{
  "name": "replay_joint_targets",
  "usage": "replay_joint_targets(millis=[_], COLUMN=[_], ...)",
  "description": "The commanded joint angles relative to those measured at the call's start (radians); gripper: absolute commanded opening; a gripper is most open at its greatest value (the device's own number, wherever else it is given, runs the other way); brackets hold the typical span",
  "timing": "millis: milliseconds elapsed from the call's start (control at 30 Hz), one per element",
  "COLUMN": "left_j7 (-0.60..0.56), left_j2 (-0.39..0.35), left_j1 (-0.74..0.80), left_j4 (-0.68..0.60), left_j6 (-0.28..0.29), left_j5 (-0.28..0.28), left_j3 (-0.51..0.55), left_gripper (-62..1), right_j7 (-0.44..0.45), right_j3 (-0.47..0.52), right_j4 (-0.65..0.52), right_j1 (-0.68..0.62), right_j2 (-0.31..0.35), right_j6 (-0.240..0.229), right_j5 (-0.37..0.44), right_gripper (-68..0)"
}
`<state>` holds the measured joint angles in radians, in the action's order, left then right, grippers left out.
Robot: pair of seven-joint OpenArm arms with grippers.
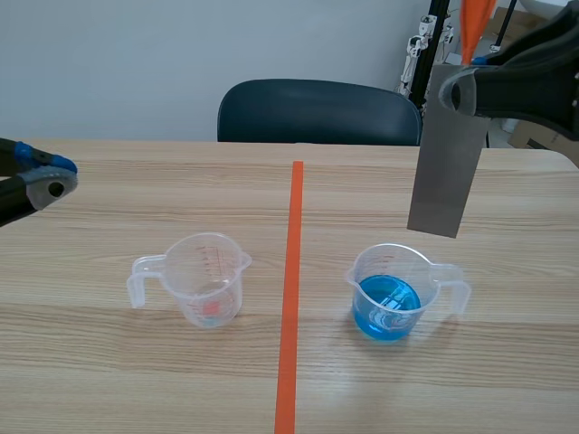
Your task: Do the redox reaction experiment. move the plate over the blue solution
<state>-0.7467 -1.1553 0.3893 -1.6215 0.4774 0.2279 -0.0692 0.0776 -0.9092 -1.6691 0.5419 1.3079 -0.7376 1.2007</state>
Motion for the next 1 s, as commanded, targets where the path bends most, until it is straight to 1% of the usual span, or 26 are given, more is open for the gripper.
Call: replay_joint_targets(millis=[0, 100, 133, 233, 267, 300, 433, 500, 567, 700, 767, 800, 900, 967], left_j7=[0.004, 0.077, 0.095, 0.126, 0.135, 0.154, 0.248, 0.301, 0.332, 0.385, 0.392, 0.399, 0.409, 0.409], left_j2=[0.026, 0.073, 0.087, 0.134, 0.148, 0.161, 0.209, 0.238, 0.264, 0.312, 0.335, 0.346, 0.39, 0.418], left_j1=[-0.057, -0.156, -0.184, -0.269, -0.294, -0.32, -0.418, -0.473, -0.517, -0.592, -0.62, -0.631, -0.672, -0.696], left_j4=[-0.001, -0.001, -0.001, -0.001, -0.001, -0.001, -0.001, 0.0, 0.006, 0.03, 0.042, 0.048, 0.077, 0.101], left_j6=[0.029, 0.042, 0.043, 0.043, 0.043, 0.043, 0.048, 0.069, 0.077, 0.077, 0.076, 0.077, 0.081, 0.087], left_j5=[0.011, 0.009, -0.002, -0.089, -0.109, -0.118, -0.118, -0.118, -0.121, -0.122, -0.129, -0.141, -0.206, -0.237], left_j3=[-0.028, -0.111, -0.134, -0.209, -0.233, -0.256, -0.337, -0.379, -0.413, -0.473, -0.492, -0.502, -0.531, -0.547], left_gripper=[-58.4, -58.4, -58.3, -58.4, -58.4, -58.4, -58.3, -58.3, -58.3, -58.3, -58.3, -58.3, -58.3, -58.3], right_j7=[0.035, 0.099, 0.111, 0.156, 0.169, 0.183, 0.252, 0.262, 0.263, 0.262, 0.263, 0.267, 0.27, 0.27], right_j3=[0.013, 0.013, 0.013, 0.013, 0.013, 0.013, 0.013, 0.013, 0.013, 0.013, 0.013, 0.013, 0.013, 0.013], right_j4=[-0.01, -0.01, -0.01, -0.01, -0.01, -0.01, -0.01, -0.01, -0.01, -0.01, -0.01, -0.01, -0.01, -0.01], right_j1=[0.018, 0.017, 0.017, 0.017, 0.017, 0.017, -0.015, -0.033, -0.045, -0.055, -0.055, -0.055, -0.055, -0.055], right_j2=[0.013, 0.013, 0.013, 0.013, 0.012, 0.01, 0.007, -0.004, -0.012, -0.017, -0.014, -0.013, -0.011, -0.011], right_j6=[-0.008, -0.008, -0.008, -0.008, -0.008, -0.008, -0.008, -0.008, -0.008, -0.008, -0.008, -0.008, -0.008, -0.008], right_j5=[0.01, -0.024, -0.031, -0.061, -0.07, -0.078, -0.126, -0.156, -0.179, -0.188, -0.188, -0.187, -0.187, -0.187], right_gripper=[-66.9, -66.9, -66.9, -66.9, -66.9, -66.9, -66.9, -66.9, -66.9, -66.9, -66.9, -66.9, -66.9, -66.9])
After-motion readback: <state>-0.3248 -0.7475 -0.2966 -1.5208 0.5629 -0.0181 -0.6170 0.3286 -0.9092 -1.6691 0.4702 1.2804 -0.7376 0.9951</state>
